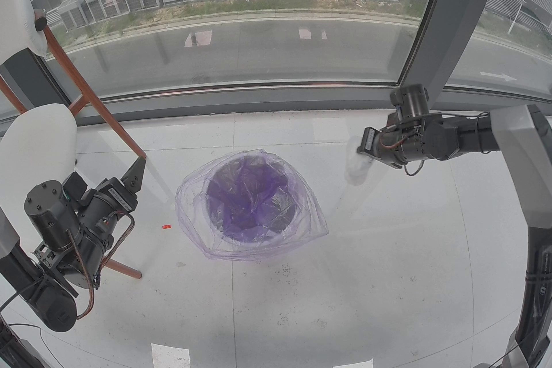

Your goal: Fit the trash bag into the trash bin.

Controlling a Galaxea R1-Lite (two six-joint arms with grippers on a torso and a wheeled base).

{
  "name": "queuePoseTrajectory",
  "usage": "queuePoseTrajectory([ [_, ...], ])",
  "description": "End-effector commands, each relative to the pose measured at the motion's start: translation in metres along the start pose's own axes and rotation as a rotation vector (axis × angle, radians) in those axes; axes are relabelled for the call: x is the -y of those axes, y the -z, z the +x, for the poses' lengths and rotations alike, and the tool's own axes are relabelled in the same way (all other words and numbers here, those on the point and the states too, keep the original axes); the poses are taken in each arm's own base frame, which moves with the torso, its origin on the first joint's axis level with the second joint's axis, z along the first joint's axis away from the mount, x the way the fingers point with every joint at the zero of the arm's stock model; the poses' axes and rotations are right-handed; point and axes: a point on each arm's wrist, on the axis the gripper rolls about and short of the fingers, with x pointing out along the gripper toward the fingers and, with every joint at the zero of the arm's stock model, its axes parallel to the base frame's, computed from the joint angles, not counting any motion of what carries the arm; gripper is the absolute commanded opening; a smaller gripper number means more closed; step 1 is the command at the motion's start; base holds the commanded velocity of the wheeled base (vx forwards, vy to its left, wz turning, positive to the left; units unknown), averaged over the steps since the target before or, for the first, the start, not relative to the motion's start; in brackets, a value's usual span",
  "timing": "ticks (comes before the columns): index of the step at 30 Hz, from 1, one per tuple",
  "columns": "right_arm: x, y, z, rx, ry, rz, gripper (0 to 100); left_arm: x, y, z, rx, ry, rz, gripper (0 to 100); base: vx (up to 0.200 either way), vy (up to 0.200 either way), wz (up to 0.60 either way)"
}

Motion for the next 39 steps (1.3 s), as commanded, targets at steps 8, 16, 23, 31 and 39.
queuePoseTrajectory([
  [8, -0.144, 0.104, -0.018, -0.048, -0.402, -0.163, 0, -0.006, -0.021, -0.035, 0.074, -0.02, 0.007, 100, 0.0, 0.0, 0.0],
  [16, -0.135, 0.083, -0.01, 0.042, -0.367, -0.169, 0, -0.007, -0.022, -0.037, 0.076, -0.019, 0.007, 100, 0.0, 0.0, 0.0],
  [23, -0.128, 0.071, 0.003, 0.08, -0.357, -0.155, 0, -0.004, -0.022, -0.034, 0.081, -0.01, 0.003, 100, 0.0, 0.0, 0.0],
  [31, -0.123, 0.082, 0.029, 0.11, -0.351, -0.157, 0, -0.006, -0.022, -0.036, 0.077, -0.012, 0.005, 100, 0.0, 0.0, 0.0],
  [39, -0.119, 0.085, 0.038, 0.109, -0.34, -0.176, 100, -0.006, -0.022, -0.036, 0.079, -0.012, 0.006, 100, 0.0, 0.0, 0.0],
])
